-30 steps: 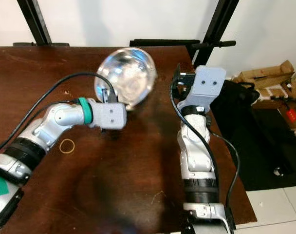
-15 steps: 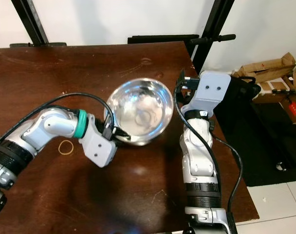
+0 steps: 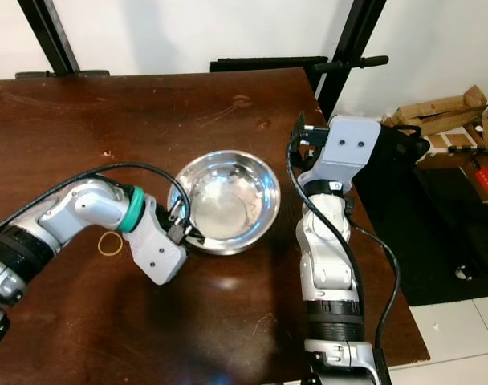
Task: Setting the table
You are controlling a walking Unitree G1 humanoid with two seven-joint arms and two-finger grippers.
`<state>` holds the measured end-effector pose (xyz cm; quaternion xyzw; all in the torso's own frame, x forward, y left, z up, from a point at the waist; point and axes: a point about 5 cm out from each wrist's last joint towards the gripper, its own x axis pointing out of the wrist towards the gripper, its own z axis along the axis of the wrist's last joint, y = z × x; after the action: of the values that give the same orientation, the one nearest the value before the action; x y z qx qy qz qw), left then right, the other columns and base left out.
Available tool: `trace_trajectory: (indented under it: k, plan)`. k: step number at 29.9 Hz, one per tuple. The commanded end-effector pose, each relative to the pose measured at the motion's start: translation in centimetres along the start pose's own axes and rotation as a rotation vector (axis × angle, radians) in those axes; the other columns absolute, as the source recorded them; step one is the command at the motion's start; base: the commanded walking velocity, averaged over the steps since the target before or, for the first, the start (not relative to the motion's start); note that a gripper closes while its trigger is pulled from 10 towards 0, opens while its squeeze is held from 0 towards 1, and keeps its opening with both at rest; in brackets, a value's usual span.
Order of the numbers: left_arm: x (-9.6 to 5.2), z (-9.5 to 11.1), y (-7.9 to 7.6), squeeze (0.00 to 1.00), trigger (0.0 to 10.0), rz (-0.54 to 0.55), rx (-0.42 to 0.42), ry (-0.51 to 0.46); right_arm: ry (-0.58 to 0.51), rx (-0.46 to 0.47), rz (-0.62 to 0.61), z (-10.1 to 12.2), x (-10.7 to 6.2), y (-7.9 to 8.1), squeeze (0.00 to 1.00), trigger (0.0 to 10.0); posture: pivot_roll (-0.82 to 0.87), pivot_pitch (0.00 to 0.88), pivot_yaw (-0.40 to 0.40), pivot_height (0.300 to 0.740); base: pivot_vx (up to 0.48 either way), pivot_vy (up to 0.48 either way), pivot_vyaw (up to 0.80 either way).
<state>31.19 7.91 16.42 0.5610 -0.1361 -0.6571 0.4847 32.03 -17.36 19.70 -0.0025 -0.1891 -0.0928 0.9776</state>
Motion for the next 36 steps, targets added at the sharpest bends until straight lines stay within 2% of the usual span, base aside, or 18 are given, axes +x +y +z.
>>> trace_trajectory:
  k: [1,5,13,14,15,16,17,18,23,25,26,27,29,31,32,34,35,36]
  plan:
    - [0.1,0.0,0.1,1.00,10.0,-0.025,0.027,0.009,0.010,-0.002,-0.014,-0.2,-0.1,-0.3,0.00,10.0,0.04,0.043,0.069,0.740,0.000,0.000,0.00]
    - [0.2,-0.2,0.7,1.00,10.0,0.012,0.028,0.021,0.005,-0.002,-0.013,-0.1,-0.1,-0.3,0.00,10.0,0.04,0.036,0.065,0.740,0.000,0.000,0.00]
    - [-0.9,-0.2,1.6,1.00,10.0,0.079,0.040,0.032,-0.002,-0.015,0.003,0.1,0.0,-0.6,0.00,10.0,0.05,0.024,0.053,0.740,0.000,0.000,0.00]
    - [-1.6,-0.2,1.7,0.67,10.0,0.097,0.017,0.026,-0.007,-0.023,0.015,0.4,-0.1,-0.9,0.00,10.0,0.05,0.023,0.052,0.740,0.000,0.000,0.00]
    - [-2.4,-0.1,1.8,0.00,10.0,0.111,-0.006,0.018,-0.013,-0.035,0.031,0.6,-0.2,-1.1,0.00,10.0,0.04,0.024,0.051,0.740,0.000,0.000,0.00]
    - [-3.2,-0.1,1.7,0.00,10.0,0.123,-0.034,0.010,-0.018,-0.048,0.044,0.8,-0.4,-1.3,0.00,10.0,0.04,0.025,0.051,0.740,0.000,0.000,0.00]
    - [-3.2,-0.1,1.7,0.00,10.0,0.123,-0.034,0.010,-0.018,-0.048,0.044,0.8,-0.4,-1.3,0.00,10.0,0.04,0.025,0.051,0.740,0.000,0.000,0.00]
    - [-5.1,0.2,1.4,0.00,10.0,0.141,-0.112,-0.015,-0.021,-0.072,0.074,1.2,-1.0,-1.9,0.00,10.0,0.04,0.026,0.050,0.740,0.000,0.000,0.00]
    - [-6.6,0.6,0.9,0.00,10.0,0.158,-0.176,-0.035,-0.021,-0.089,0.110,1.5,-1.7,-2.2,0.00,10.0,0.04,0.028,0.049,0.740,0.000,0.000,0.00]
    - [-8.7,0.8,0.6,0.00,10.0,0.252,-0.281,-0.048,-0.019,-0.094,0.159,2.3,-3.0,-2.5,0.00,10.0,0.04,0.026,0.050,0.740,0.000,0.000,0.00]
    - [-8.7,0.8,0.6,0.00,10.0,0.252,-0.281,-0.048,-0.019,-0.094,0.159,2.3,-3.0,-2.5,0.00,10.0,0.04,0.026,0.050,0.740,0.000,0.000,0.00]
    - [-9.8,0.7,0.7,0.00,10.0,0.336,-0.355,-0.054,-0.019,-0.098,0.150,2.7,-3.7,-3.0,0.00,10.0,0.04,0.024,0.052,0.740,0.000,0.000,0.00]
    - [-9.8,0.7,0.7,0.00,10.0,0.336,-0.355,-0.054,-0.019,-0.098,0.150,2.7,-3.7,-3.0,0.00,10.0,0.04,0.024,0.052,0.740,0.000,0.000,0.00]
    - [-11.5,0.0,1.1,0.00,10.0,0.611,-0.540,-0.076,-0.017,-0.101,0.021,3.2,-4.6,-4.8,0.00,10.0,0.03,0.023,0.060,0.740,0.000,0.000,0.00]
    - [-11.5,0.0,1.1,0.00,10.0,0.611,-0.540,-0.076,-0.017,-0.101,0.021,3.2,-4.6,-4.8,0.00,10.0,0.03,0.023,0.060,0.740,0.000,0.000,0.00]
    - [-11.6,-1.1,0.6,0.00,10.0,0.957,-0.780,-0.092,-0.009,-0.067,-0.106,3.2,-5.3,-5.6,0.00,10.0,0.02,0.023,0.064,0.740,0.000,0.000,0.00]
    - [-11.6,-1.1,0.6,0.00,10.0,0.957,-0.780,-0.092,-0.009,-0.067,-0.106,3.2,-5.3,-5.6,0.00,10.0,0.02,0.023,0.064,0.740,0.000,0.000,0.00]
    - [-10.3,-1.9,-0.9,0.00,10.0,1.184,-0.957,-0.050,0.003,-0.036,-0.117,2.9,-5.4,-4.8,0.00,10.0,0.02,0.019,0.056,0.740,0.000,0.000,0.00]
